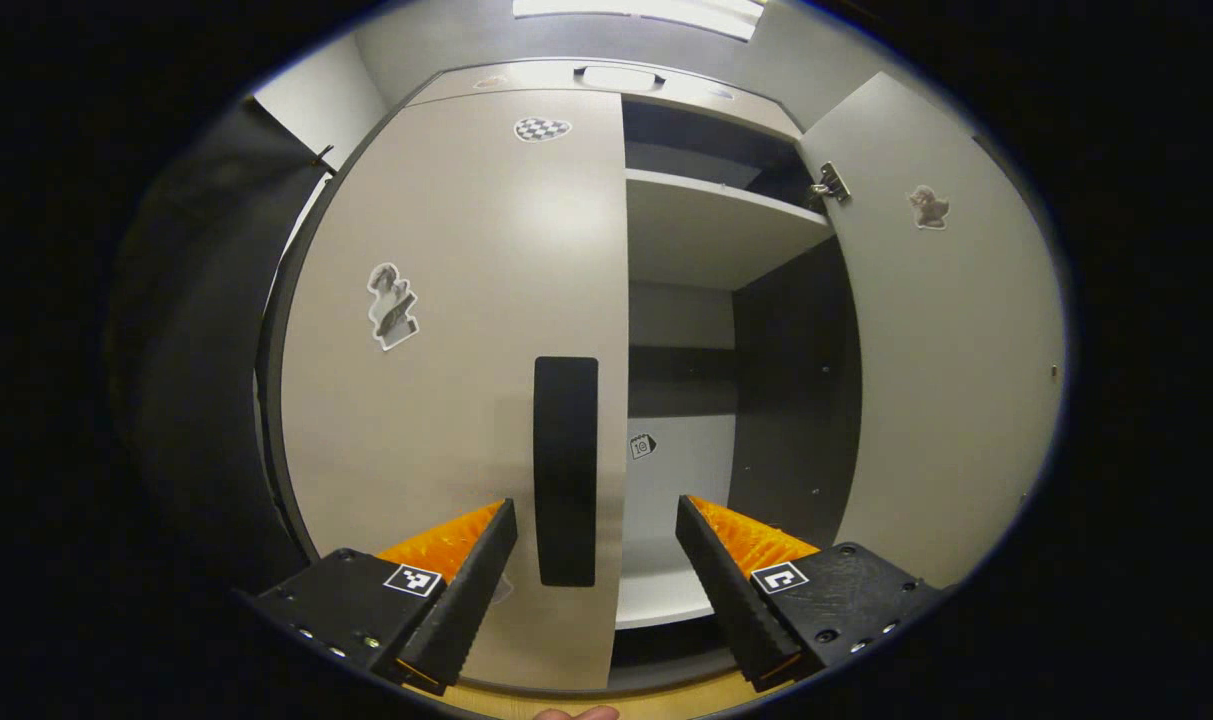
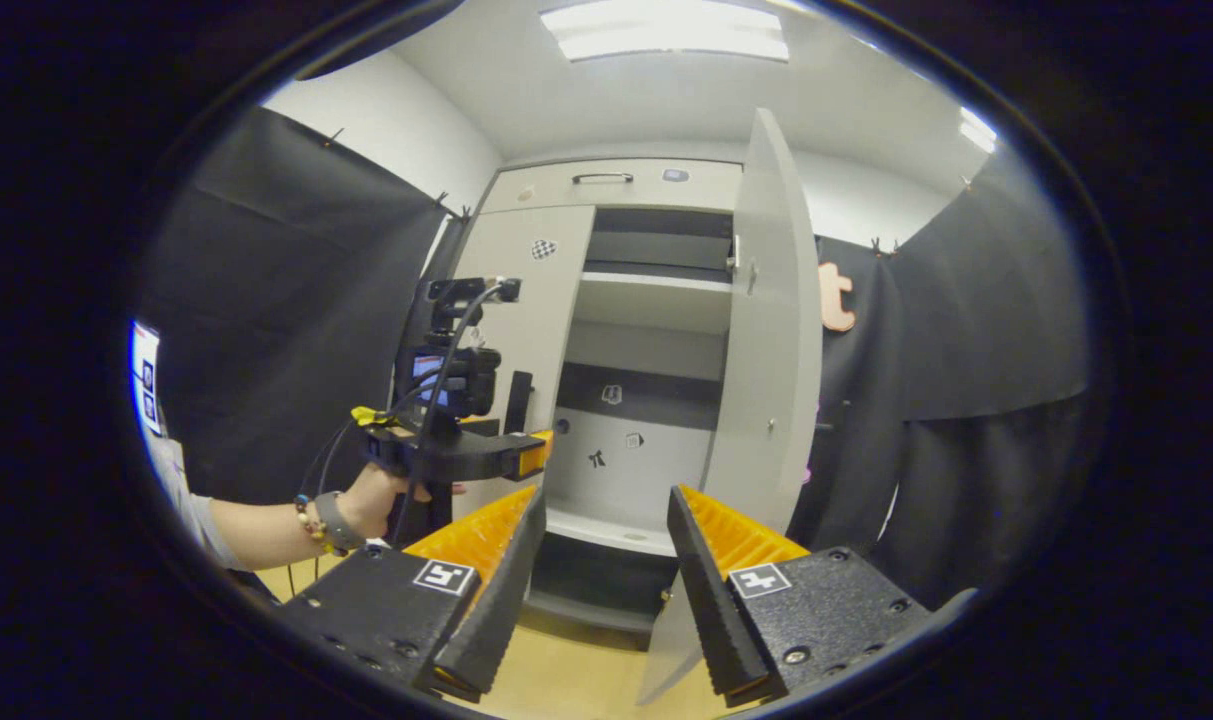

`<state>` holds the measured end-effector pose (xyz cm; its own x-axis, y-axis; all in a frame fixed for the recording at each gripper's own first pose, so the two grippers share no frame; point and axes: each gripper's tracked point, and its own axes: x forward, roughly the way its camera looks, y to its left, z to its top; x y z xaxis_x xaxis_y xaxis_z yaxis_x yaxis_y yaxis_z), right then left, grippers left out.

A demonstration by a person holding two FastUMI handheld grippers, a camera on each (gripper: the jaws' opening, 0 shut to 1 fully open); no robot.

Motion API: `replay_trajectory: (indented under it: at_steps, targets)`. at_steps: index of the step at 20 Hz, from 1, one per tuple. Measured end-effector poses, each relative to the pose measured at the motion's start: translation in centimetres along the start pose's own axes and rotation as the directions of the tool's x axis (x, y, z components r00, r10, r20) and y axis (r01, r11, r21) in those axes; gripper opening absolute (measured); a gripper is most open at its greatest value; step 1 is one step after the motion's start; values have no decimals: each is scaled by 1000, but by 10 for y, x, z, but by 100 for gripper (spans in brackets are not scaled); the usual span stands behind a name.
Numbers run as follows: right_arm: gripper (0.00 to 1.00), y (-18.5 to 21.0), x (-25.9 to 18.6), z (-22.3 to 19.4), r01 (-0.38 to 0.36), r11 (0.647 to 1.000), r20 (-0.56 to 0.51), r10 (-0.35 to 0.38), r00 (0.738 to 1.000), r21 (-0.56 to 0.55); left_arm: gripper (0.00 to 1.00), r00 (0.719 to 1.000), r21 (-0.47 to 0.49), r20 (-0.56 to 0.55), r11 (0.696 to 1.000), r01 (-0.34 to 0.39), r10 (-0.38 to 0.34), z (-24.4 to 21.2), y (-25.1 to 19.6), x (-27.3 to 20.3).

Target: Open the right door of the double-door shoe cabinet with the right hand, and open the left door with the left hand.

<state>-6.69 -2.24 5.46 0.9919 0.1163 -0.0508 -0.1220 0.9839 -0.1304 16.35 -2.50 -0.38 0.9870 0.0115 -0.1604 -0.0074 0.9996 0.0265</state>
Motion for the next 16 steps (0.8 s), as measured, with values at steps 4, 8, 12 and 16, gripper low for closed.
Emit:
replay_trajectory:
  at_steps: [4, 8, 12, 16]
  targets:
    - [78, -19, 4, -8, 43, 999, -12, -43, 999, 33, 96, 998, 7, -17, 998, -56, 56, 2, 13, 18]
    - [78, -35, 7, -9, 77, 995, -9, -76, 997, 56, 92, 994, 50, -20, 993, -110, 111, 1, 15, 19]
    - [78, -34, 10, -13, 62, 995, -4, -62, 998, 76, 89, 995, 56, -35, 994, -92, 94, -1, 13, 20]
    - [78, -37, 10, -16, 55, 995, -7, -55, 998, 86, 21, 997, 11, -3, 997, -80, 80, 2, 11, 12]
